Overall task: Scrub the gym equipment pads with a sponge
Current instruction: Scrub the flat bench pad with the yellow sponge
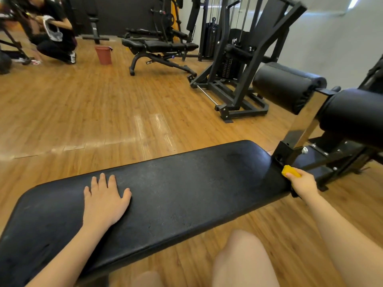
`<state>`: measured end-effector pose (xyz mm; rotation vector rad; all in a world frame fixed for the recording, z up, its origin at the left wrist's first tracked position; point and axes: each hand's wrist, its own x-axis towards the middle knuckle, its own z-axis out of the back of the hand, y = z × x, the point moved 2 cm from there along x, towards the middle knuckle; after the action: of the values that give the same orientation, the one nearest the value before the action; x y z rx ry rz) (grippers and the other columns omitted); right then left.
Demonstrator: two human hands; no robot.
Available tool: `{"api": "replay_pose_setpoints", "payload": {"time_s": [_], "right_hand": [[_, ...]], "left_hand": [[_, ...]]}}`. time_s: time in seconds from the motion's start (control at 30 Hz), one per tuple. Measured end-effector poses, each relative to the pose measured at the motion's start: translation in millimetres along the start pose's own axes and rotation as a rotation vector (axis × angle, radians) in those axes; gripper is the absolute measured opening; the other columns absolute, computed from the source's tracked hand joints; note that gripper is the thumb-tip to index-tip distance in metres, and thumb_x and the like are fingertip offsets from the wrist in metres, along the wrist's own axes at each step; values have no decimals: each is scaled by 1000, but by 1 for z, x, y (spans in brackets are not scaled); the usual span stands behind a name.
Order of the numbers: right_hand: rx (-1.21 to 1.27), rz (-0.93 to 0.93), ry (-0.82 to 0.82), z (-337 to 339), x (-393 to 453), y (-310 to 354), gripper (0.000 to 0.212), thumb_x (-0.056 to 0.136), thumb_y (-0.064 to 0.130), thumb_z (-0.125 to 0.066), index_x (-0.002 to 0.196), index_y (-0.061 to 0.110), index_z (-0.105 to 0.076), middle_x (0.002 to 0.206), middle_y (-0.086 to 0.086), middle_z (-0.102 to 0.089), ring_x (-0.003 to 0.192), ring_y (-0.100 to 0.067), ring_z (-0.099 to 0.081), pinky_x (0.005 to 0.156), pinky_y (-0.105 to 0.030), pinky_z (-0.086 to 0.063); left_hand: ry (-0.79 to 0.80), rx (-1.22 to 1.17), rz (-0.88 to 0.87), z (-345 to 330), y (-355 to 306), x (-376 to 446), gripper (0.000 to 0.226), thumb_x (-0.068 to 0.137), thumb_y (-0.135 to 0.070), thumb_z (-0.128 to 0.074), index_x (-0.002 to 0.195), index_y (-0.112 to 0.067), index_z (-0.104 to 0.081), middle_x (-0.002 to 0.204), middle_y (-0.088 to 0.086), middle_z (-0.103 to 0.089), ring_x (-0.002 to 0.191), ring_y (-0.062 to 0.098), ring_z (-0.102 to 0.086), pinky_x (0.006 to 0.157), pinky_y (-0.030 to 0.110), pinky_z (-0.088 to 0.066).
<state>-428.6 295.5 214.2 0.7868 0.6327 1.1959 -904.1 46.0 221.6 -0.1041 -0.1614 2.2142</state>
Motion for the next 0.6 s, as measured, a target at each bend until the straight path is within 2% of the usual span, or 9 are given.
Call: {"api": "replay_pose_setpoints", "payload": {"time_s": [0.17, 0.27, 0.33, 0.37, 0.43, 0.53, 0.6], "right_hand": [[285, -40, -212, -14, -29, -19, 38, 92, 16, -54, 128, 3, -54, 123, -14, -58, 114, -27, -53, 94, -27, -35], [444, -67, -320, -28, -43, -23, 31, 91, 18, -53, 119, 8, -60, 107, -3, -55, 105, -19, -51, 94, -22, -36], [566, -64, -395, -41, -55, -21, 30, 92, 18, -51, 120, 15, -59, 105, 1, -51, 101, -15, -49, 82, -15, -34], [636, -60, -437, -47, -61, -19, 32, 92, 17, -49, 122, 18, -58, 104, 2, -52, 98, -13, -48, 77, -15, -34], [731, -91, -515, -57, -67, -23, 37, 91, 20, -49, 128, 24, -54, 106, 3, -54, 96, -10, -48, 81, -21, -38], [673, -107, -542, -62, -66, -32, 44, 85, 32, -49, 128, 28, -53, 106, 3, -54, 93, -12, -47, 83, -30, -39], [662, -97, -544, -64, -67, -32, 43, 87, 28, -48, 130, 24, -53, 106, 2, -55, 93, -12, -48, 84, -29, -39]], "left_hand": [[7, 11, -7, -1, 1, 0, 68, 97, -51, -28, 151, -10, -18, 158, 16, -10, 145, 34, -5, 117, 47, -11], [12, 13, -9, -2, 1, 1, 68, 97, -51, -27, 151, -10, -17, 159, 16, -8, 146, 34, -4, 117, 48, -10], [10, 15, -8, -4, 2, 1, 69, 97, -51, -25, 151, -10, -15, 159, 16, -7, 146, 34, -3, 117, 47, -9], [10, 15, -9, -5, 2, 1, 69, 97, -51, -24, 152, -10, -14, 159, 16, -6, 146, 34, -2, 118, 47, -8], [13, 16, -12, -5, 3, 0, 69, 97, -50, -24, 152, -10, -13, 159, 17, -6, 146, 34, -2, 118, 47, -8], [16, 20, -10, -5, 2, 0, 69, 97, -50, -24, 152, -9, -12, 159, 17, -5, 146, 34, -1, 117, 48, -7], [17, 18, -13, -5, 2, 0, 69, 98, -49, -24, 152, -9, -12, 159, 17, -5, 146, 35, -1, 117, 48, -7]]}}
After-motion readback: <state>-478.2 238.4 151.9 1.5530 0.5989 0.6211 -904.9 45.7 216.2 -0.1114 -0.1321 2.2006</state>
